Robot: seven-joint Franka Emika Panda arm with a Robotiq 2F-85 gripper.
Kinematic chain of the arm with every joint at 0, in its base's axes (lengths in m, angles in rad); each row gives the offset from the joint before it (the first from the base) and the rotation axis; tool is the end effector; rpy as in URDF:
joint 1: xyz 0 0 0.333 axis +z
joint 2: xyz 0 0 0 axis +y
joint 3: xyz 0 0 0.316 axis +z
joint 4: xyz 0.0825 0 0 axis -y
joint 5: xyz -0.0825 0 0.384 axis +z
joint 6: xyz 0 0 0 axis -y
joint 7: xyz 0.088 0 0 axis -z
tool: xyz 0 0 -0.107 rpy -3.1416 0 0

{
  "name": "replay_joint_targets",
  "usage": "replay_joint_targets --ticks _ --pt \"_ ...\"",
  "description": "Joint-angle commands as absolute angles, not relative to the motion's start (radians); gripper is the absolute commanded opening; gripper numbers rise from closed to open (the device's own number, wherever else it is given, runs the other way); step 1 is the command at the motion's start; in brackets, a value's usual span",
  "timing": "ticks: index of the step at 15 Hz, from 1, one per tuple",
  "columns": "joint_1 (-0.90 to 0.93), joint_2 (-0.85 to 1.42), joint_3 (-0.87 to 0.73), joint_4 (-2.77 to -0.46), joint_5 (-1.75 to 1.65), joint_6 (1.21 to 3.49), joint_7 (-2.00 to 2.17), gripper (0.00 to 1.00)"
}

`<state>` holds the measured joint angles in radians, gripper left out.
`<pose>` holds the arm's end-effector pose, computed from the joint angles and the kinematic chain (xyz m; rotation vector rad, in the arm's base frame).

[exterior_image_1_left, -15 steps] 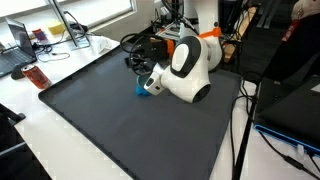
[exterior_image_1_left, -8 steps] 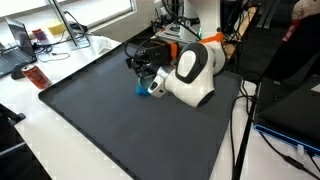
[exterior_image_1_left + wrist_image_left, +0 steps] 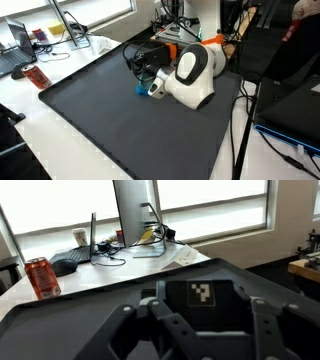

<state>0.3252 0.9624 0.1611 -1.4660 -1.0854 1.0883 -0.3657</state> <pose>0.5795 0.1535 0.1361 1.4715 0.9503 -1.2469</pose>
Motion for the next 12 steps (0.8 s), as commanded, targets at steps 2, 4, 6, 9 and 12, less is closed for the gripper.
replay_joint_targets --ticks 2,4,6,9,12 --pt "0.307 1.032 0.202 -1.409 -1.058 1.113 -0.405 0.35" --pt "0.306 1.035 0.205 -1.402 -1.052 1.113 -0.406 0.35" --pt "0.304 1.036 0.209 -1.397 -1.045 1.115 -0.408 0.35" --pt "0.303 1.041 0.212 -1.390 -1.040 1.114 -0.406 0.35" --pt "0.303 1.049 0.217 -1.378 -1.035 1.109 -0.412 0.35"
